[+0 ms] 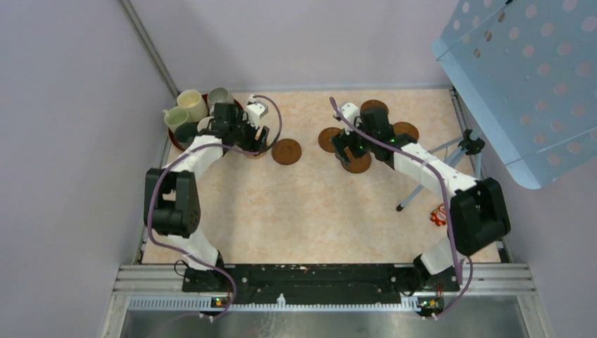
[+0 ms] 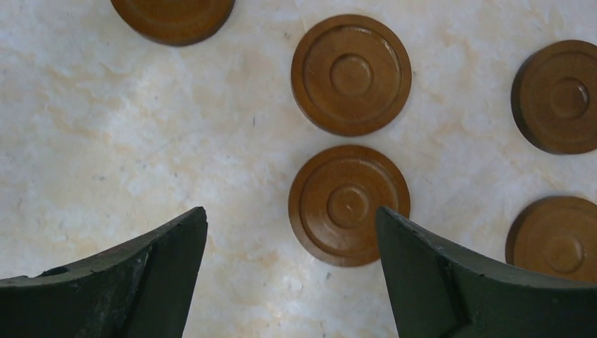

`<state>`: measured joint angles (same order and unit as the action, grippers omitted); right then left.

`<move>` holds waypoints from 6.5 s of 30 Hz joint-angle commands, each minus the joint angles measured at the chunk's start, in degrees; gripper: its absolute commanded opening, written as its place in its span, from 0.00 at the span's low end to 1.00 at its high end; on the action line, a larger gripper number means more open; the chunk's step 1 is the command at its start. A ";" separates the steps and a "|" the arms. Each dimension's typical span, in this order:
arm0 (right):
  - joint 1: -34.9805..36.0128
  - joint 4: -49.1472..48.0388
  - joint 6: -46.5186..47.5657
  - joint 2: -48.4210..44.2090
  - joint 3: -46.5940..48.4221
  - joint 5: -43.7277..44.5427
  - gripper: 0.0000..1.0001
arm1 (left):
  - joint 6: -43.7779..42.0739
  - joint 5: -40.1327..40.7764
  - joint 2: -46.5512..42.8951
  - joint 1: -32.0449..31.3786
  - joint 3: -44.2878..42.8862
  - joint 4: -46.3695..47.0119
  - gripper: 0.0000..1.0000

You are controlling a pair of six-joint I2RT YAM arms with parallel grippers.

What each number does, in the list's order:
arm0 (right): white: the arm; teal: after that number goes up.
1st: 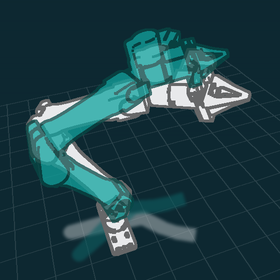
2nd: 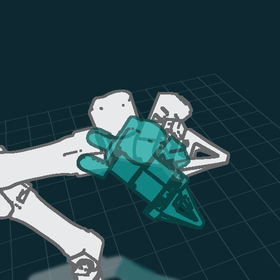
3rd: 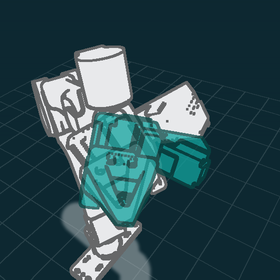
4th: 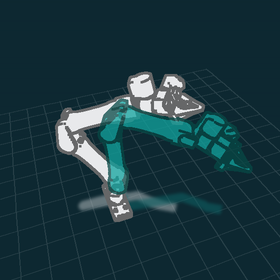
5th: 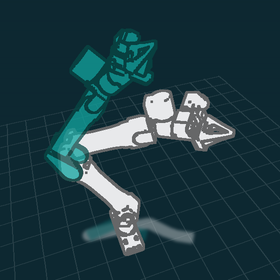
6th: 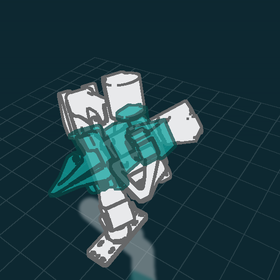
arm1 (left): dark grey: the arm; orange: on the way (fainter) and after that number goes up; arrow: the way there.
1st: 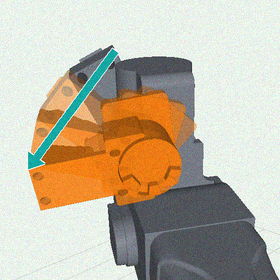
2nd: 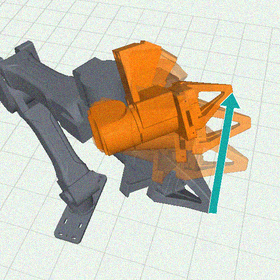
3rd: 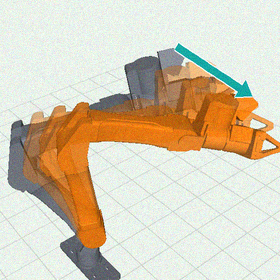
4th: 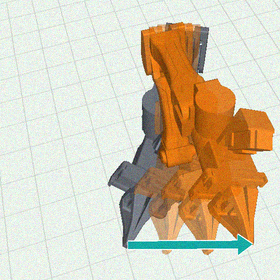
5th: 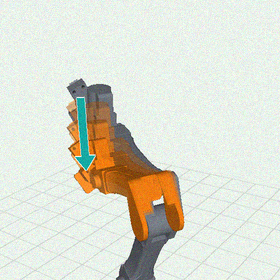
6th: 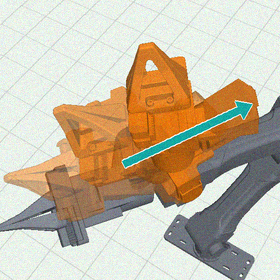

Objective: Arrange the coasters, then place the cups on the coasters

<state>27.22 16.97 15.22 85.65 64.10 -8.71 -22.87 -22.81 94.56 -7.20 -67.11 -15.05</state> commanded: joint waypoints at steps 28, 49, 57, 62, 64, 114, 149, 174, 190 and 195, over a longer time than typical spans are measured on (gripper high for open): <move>3.88 -2.49 -7.92 13.81 8.95 -2.88 0.77 | -7.76 7.87 11.08 0.05 1.16 -9.28 0.51; 14.22 2.12 -1.79 3.87 -1.23 0.43 0.78 | -24.25 5.00 -12.21 26.73 22.07 -17.71 0.52; 14.15 0.88 -1.26 2.95 -2.27 0.48 0.78 | -27.36 1.91 -12.22 32.95 19.88 -19.25 0.54; 13.93 0.38 -1.51 4.30 0.14 0.66 0.78 | -26.78 -5.72 -14.67 32.02 13.77 -23.67 0.62; 12.96 0.08 -1.72 5.43 2.27 0.62 0.79 | -24.91 -7.43 -14.93 30.19 10.81 -24.28 0.67; -3.41 2.64 -6.27 42.98 34.60 2.46 0.63 | -1.18 5.84 24.58 -8.27 -19.42 -10.37 0.54; 16.94 3.16 -8.53 28.31 9.90 -9.03 0.43 | -22.16 0.62 -11.75 9.71 27.29 -10.61 0.41; 18.68 3.66 -9.40 25.78 8.66 -11.54 0.44 | -19.71 0.00 -11.51 9.68 26.87 -10.50 0.54; 17.27 3.42 -9.62 20.88 10.38 -10.60 0.54 | -19.72 -3.69 -12.83 9.74 20.03 -17.95 0.79; 12.95 4.20 -10.70 17.79 13.36 -10.92 0.60 | -17.36 -7.69 -13.72 9.11 14.68 -18.16 0.82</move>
<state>43.66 21.06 5.91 109.30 73.25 -19.57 -42.26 -25.34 82.13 2.57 -47.03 -32.73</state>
